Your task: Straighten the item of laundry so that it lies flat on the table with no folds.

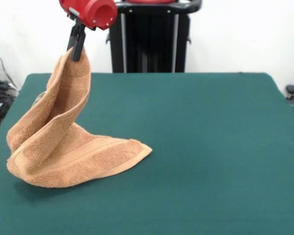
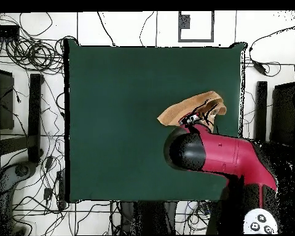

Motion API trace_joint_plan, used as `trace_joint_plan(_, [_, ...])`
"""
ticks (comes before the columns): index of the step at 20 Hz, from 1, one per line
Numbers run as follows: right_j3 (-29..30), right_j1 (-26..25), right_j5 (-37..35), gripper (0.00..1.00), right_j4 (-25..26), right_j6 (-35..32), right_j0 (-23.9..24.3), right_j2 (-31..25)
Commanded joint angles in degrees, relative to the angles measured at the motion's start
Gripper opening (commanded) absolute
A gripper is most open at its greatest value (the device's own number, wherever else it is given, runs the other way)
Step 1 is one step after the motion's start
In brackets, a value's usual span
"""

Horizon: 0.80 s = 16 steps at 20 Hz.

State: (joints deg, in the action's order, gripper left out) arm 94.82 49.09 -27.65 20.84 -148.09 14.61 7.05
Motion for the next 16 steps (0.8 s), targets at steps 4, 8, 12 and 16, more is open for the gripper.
trace_joint_plan(4, [5.4, 5.3, -1.8, 0.0, 4.1, 21.4, 9.4, -13.7])
trace_joint_plan(8, [5.6, 5.0, 1.0, 0.0, 8.0, 16.9, 8.9, -12.7])
trace_joint_plan(12, [1.5, -0.9, 11.2, 0.0, 18.0, -1.0, -1.9, 0.4])
trace_joint_plan(16, [-4.8, -12.4, 20.9, 0.0, 22.0, -15.6, -14.2, 15.7])
